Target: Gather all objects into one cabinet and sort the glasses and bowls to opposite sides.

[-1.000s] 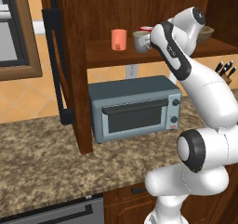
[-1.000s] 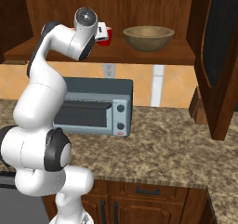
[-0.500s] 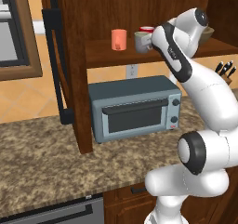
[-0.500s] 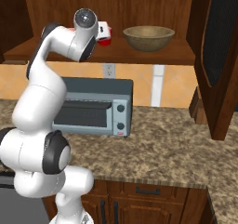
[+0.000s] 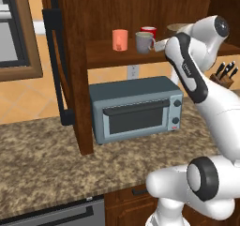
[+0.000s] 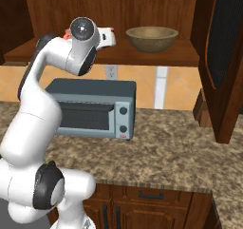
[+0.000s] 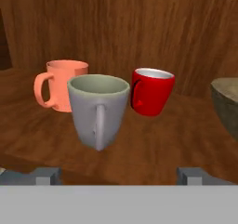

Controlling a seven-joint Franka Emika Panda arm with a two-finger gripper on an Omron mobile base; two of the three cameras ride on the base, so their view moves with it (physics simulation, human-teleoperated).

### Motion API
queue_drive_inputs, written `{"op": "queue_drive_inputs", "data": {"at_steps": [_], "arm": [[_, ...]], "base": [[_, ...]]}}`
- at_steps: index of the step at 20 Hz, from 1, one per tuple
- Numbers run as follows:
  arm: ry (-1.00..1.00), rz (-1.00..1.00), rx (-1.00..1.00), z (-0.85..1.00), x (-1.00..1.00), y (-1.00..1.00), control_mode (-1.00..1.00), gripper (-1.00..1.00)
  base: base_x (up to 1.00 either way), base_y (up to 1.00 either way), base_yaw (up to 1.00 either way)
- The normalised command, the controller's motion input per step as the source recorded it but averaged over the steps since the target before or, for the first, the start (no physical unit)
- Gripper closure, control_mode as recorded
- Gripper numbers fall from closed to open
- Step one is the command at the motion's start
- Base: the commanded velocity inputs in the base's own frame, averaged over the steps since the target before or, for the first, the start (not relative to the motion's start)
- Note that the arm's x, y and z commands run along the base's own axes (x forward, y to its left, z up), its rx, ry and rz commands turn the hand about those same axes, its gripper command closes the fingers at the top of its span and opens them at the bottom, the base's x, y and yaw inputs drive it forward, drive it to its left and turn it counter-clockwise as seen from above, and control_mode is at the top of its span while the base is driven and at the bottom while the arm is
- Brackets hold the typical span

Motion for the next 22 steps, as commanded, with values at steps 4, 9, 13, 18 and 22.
{"op": "queue_drive_inputs", "data": {"at_steps": [4, 9, 13, 18, 22], "arm": [[-0.03, 0.00, 0.00, -0.05, -1.00, -0.12, -1.00, -1.00], [-0.17, 0.00, 0.00, 0.00, -1.00, -0.08, -1.00, -1.00], [-0.24, 0.00, 0.00, 0.00, -1.00, -0.11, -1.00, -1.00], [-0.26, -0.01, 0.00, -0.04, -1.00, -0.10, -1.00, -1.00], [-0.32, -0.01, 0.00, -0.16, -1.00, -0.06, -1.00, -1.00]], "base": [[0.00, 0.00, 0.00], [0.00, 0.00, 0.00], [0.00, 0.00, 0.00], [0.00, 0.00, 0.00], [0.00, 0.00, 0.00]]}}
